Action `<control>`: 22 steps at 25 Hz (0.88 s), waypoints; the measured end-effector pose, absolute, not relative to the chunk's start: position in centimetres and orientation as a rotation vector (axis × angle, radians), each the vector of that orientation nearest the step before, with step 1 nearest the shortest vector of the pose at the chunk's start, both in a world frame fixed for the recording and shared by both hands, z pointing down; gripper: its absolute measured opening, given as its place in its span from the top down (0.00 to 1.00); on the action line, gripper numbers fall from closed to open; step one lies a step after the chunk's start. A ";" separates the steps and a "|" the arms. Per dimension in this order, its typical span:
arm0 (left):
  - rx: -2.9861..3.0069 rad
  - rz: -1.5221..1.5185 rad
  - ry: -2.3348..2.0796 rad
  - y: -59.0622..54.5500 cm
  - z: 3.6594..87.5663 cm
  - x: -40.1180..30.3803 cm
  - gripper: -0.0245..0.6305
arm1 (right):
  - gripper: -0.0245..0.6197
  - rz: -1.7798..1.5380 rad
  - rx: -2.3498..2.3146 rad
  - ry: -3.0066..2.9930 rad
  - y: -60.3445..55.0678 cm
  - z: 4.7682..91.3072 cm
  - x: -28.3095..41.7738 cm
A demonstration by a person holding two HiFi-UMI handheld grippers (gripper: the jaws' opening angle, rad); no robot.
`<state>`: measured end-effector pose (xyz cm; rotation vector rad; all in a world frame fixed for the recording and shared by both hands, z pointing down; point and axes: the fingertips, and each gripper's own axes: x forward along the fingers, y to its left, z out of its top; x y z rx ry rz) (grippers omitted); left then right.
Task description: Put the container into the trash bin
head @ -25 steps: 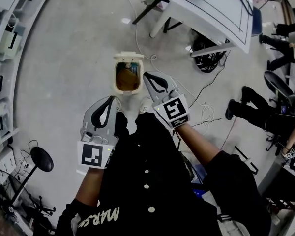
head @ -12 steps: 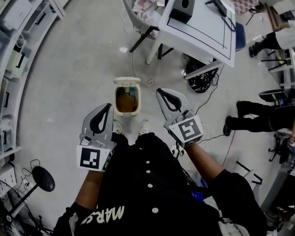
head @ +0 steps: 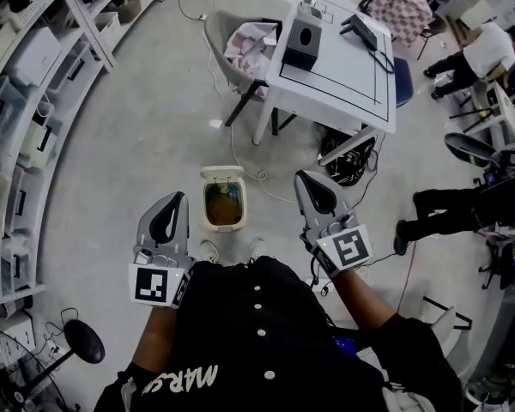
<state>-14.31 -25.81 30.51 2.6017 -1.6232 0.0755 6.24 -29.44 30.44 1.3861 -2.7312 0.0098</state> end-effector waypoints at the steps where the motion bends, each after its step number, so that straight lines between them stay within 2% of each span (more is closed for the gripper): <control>1: 2.602 0.074 -1.633 -25.8 30.3 -14.6 0.96 | 0.92 0.006 1.409 -2.732 -29.4 30.1 6.7; 13: 2.591 0.079 -1.723 -26.4 28.3 -17.5 0.96 | 0.92 -0.011 1.626 -2.666 -29.3 28.9 11.6; 22: 2.519 0.052 -1.819 -26.2 28.0 -20.0 0.96 | 0.92 -0.019 1.671 -2.678 -29.7 28.5 12.2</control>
